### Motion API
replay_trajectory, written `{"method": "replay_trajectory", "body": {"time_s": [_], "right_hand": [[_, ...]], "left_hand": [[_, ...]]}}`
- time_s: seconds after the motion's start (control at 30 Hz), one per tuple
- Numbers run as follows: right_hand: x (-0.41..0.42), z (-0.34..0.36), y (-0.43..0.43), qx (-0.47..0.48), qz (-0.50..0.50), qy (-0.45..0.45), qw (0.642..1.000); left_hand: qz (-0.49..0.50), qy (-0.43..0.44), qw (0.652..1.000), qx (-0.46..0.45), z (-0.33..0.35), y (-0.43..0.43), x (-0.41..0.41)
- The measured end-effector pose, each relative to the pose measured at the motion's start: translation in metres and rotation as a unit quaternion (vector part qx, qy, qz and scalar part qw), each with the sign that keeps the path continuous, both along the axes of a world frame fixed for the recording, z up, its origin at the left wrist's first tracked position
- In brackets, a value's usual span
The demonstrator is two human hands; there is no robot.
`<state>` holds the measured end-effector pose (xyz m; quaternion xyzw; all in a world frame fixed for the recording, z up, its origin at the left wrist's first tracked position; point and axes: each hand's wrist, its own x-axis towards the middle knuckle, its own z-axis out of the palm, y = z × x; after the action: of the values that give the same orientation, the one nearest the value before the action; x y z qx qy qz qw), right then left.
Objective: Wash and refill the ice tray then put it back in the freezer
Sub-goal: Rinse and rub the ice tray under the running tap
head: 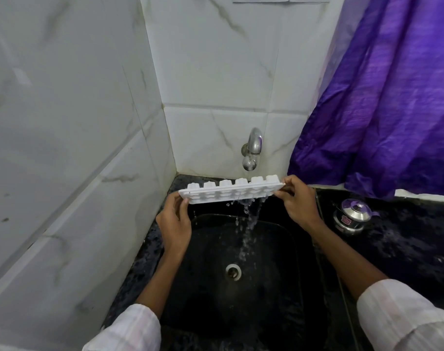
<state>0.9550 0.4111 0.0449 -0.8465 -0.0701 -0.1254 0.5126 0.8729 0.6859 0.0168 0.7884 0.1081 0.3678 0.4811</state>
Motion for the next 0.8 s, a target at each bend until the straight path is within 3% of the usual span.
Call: {"method": "replay_trajectory", "body": {"time_s": [0.1,0.17,0.27,0.4,0.6,0.7,0.8], "right_hand": [[-0.005,0.003,-0.002,-0.006,0.001,-0.056,0.998],[-0.009,-0.007,-0.002,-0.045,0.004,-0.064,0.997],[-0.018,-0.028,-0.004,-0.097,0.018,0.014,0.995],[-0.022,-0.038,-0.006,-0.071,-0.008,0.048,0.996],[-0.015,-0.041,-0.003,0.002,-0.067,0.141,0.988],[-0.010,-0.040,0.000,0.003,-0.088,0.137,0.987],[-0.003,-0.035,0.002,-0.018,-0.094,0.115,0.989]], "left_hand": [[0.012,-0.029,0.999,0.022,0.005,-0.002,-0.003],[0.002,-0.004,0.999,0.032,-0.001,-0.002,-0.003],[-0.008,0.036,0.998,0.049,-0.016,-0.002,-0.005],[-0.011,0.075,0.996,0.050,-0.026,-0.001,-0.010],[-0.058,0.172,0.981,-0.063,-0.028,-0.011,0.001],[-0.093,0.194,0.970,-0.110,-0.029,-0.012,0.007],[-0.117,0.202,0.948,-0.214,-0.028,-0.013,0.016]]}}
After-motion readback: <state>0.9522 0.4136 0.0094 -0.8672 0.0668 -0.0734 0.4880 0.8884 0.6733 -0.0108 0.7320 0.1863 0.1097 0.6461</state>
